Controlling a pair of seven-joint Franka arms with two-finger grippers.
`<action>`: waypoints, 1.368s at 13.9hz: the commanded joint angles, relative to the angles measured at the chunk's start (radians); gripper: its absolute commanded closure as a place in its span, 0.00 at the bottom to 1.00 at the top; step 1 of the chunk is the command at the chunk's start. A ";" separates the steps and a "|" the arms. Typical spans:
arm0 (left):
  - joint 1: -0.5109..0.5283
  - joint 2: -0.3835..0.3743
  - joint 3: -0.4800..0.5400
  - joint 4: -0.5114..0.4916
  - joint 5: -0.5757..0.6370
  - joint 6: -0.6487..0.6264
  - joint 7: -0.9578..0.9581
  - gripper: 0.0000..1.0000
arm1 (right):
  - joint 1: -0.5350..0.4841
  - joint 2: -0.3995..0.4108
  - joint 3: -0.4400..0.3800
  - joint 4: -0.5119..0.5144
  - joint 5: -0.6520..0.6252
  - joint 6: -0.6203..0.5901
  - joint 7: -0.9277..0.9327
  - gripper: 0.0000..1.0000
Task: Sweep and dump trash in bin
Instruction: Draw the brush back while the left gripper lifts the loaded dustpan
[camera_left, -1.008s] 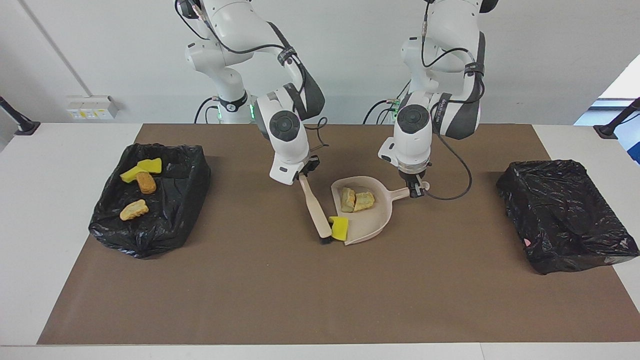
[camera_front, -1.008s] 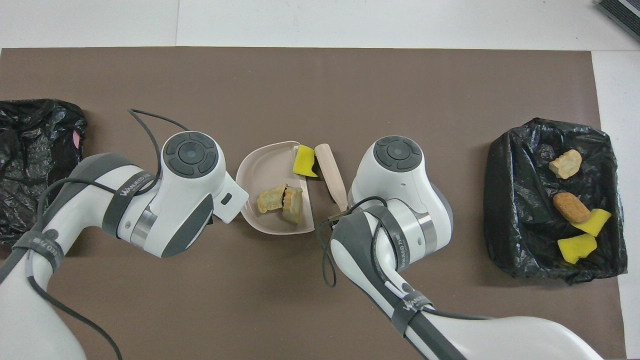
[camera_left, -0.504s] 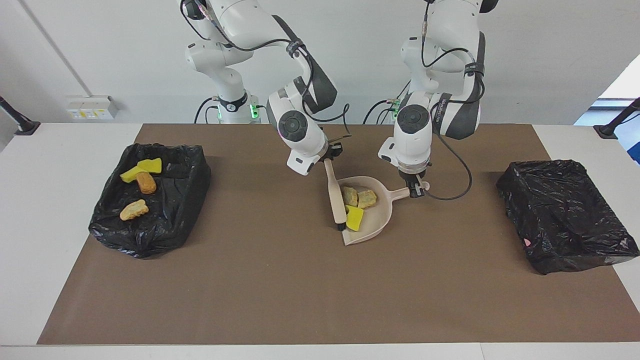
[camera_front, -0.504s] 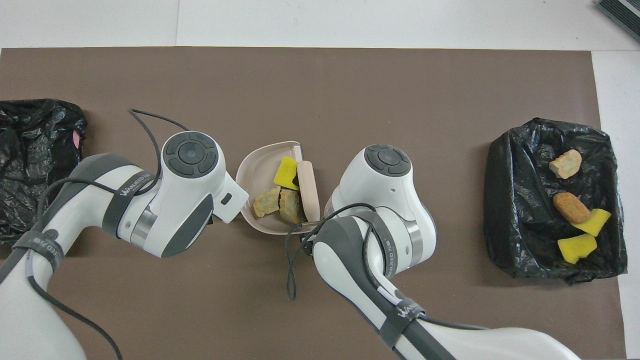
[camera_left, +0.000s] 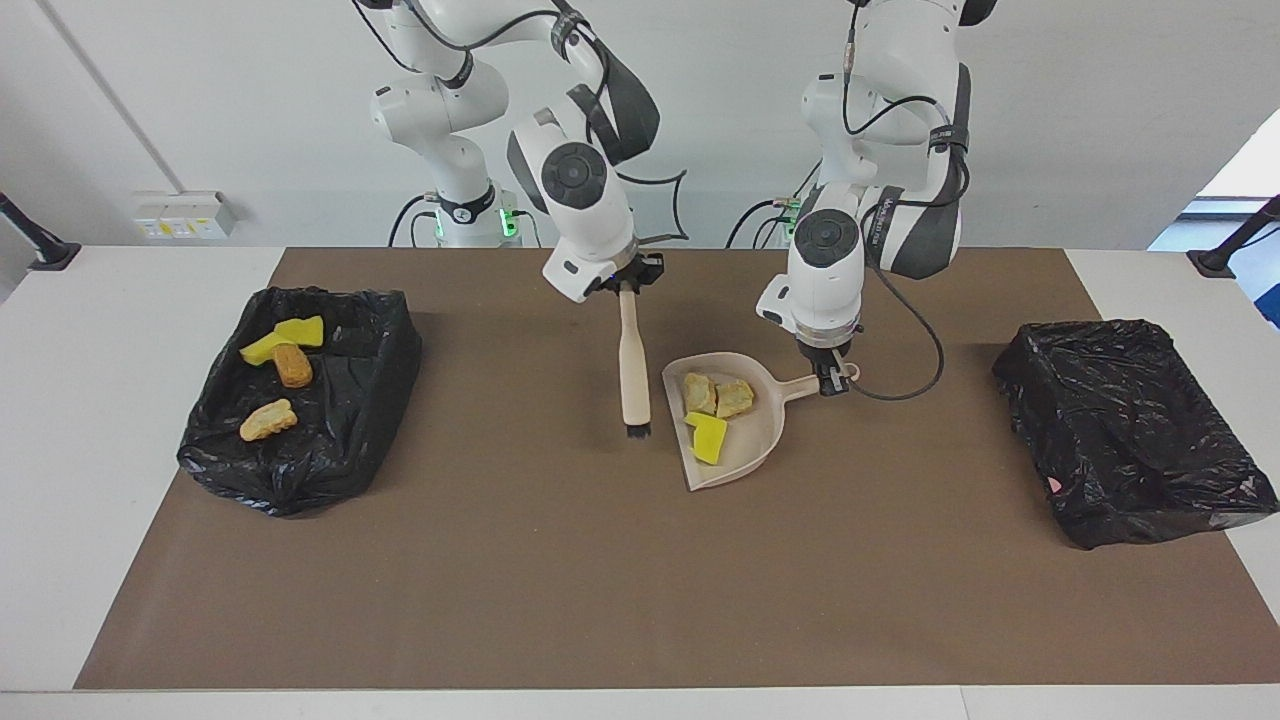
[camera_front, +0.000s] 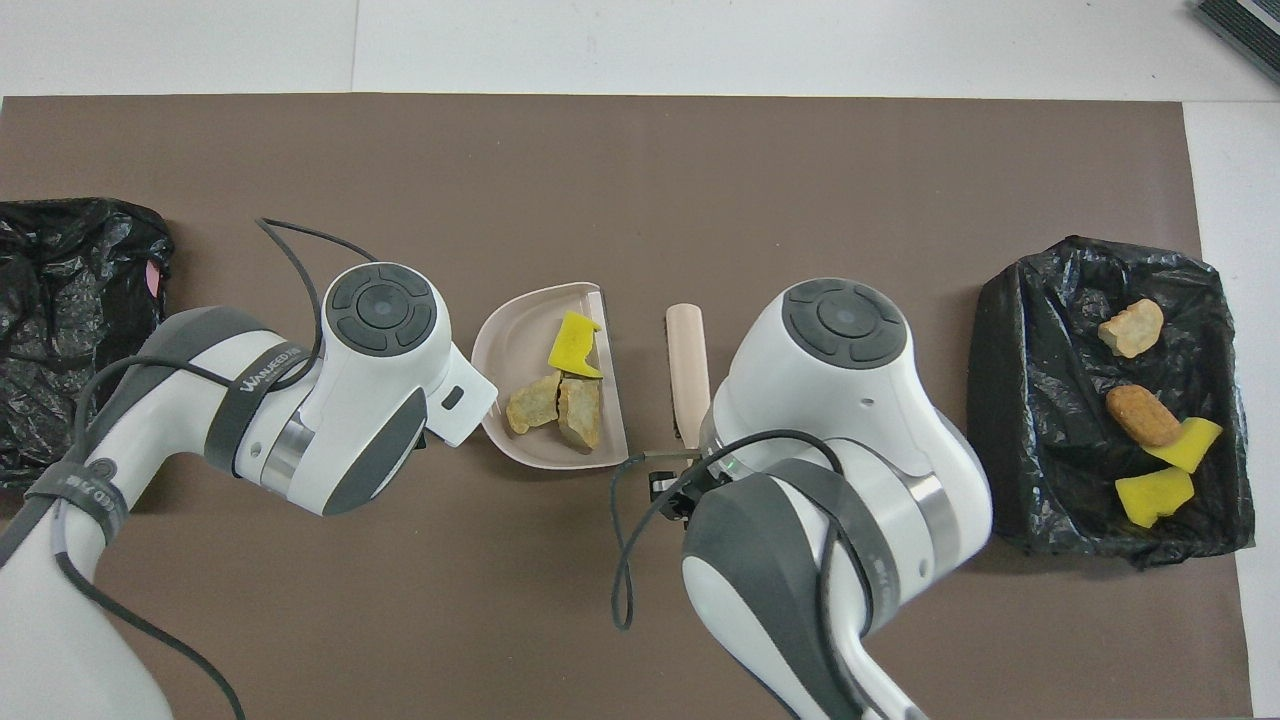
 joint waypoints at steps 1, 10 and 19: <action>-0.005 -0.031 0.007 -0.041 0.009 0.017 -0.010 1.00 | -0.001 -0.144 0.013 -0.083 -0.037 -0.068 0.081 1.00; -0.001 -0.023 0.007 -0.041 -0.013 0.090 0.005 1.00 | 0.192 -0.287 0.016 -0.318 -0.017 0.079 0.156 1.00; 0.119 -0.008 0.007 0.017 -0.183 0.137 0.247 1.00 | 0.272 -0.259 0.016 -0.396 0.009 0.232 0.222 1.00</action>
